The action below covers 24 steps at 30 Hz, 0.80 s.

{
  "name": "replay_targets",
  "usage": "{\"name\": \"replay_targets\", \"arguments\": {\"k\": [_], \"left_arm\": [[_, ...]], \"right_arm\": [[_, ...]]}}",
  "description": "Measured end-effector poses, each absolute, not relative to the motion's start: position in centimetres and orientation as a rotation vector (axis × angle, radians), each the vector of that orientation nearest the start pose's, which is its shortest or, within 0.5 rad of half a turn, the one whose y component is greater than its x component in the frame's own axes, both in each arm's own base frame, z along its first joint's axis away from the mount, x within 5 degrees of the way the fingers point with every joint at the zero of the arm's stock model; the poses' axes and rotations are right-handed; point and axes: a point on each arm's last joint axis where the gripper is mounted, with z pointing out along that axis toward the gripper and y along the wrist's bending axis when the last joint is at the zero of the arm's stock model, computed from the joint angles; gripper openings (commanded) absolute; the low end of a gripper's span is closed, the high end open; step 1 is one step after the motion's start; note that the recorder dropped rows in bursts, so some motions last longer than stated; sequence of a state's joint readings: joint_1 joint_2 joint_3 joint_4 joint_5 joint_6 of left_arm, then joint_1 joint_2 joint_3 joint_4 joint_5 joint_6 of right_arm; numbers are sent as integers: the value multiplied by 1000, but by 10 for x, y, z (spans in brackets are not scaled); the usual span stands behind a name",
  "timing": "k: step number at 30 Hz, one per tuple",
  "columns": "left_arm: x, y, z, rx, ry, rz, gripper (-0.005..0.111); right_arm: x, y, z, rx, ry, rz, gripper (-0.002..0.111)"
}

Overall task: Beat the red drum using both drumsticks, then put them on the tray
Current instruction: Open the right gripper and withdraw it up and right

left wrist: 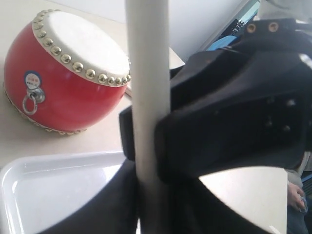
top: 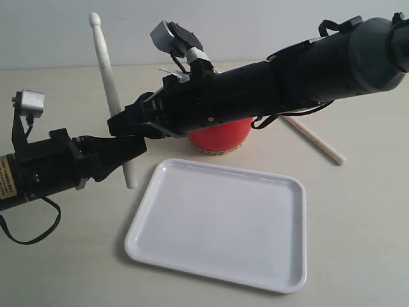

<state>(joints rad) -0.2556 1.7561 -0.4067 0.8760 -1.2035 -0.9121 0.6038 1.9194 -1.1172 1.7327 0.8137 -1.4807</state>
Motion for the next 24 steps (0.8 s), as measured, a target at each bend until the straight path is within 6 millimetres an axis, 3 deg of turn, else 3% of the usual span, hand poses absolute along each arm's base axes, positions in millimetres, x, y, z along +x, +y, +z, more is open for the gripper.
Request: {"name": "replay_targets", "arguments": {"k": [3,8,11,20,24], "left_arm": [[224,-126,147,373,1874,-1243,0],[225,-126,147,371,1874,-1242,0],[224,-126,147,378,1874,-1242,0],[225,-126,147,365,1873,-1240,0],[225,-126,147,363,1873,-1240,0]], "right_arm": [[285,276,195,-819,2089,1375,8],[285,276,195,-812,2092,1378,45],[285,275,194,-804,2097,1374,56],[289,274,193,-775,2119,1310,57],[287,271,212,-771,2073,1284,57]]}}
